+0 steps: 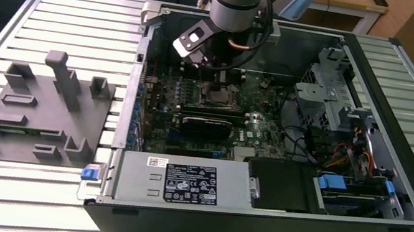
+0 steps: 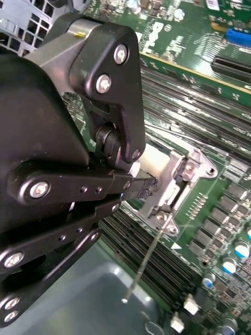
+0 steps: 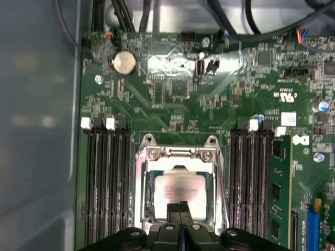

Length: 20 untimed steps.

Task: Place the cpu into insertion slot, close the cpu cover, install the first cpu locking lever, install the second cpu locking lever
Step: 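Close the cpu cover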

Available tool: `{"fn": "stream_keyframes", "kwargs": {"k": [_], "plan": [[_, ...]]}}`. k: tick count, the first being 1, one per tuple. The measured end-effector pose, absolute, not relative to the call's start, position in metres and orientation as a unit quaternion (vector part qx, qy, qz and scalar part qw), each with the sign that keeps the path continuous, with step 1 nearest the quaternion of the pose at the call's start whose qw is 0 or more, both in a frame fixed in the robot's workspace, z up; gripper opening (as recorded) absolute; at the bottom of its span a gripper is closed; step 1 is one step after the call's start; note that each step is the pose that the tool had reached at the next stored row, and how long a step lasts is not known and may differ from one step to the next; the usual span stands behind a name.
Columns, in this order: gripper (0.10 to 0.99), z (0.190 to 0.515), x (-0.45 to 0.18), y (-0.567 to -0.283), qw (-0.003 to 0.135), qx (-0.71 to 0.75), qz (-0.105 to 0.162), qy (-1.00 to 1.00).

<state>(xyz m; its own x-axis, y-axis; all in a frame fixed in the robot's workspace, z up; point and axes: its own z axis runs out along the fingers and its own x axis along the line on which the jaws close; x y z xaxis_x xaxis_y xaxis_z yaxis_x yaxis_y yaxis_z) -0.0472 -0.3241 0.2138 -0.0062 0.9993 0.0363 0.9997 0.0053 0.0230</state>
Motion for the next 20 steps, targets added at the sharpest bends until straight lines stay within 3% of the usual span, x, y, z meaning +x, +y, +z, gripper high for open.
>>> {"fn": "stream_keyframes", "kwargs": {"k": [20], "plan": [[0.106, 0.2, -0.048, -0.324, 0.007, -0.705, -0.019, -0.709]]}}
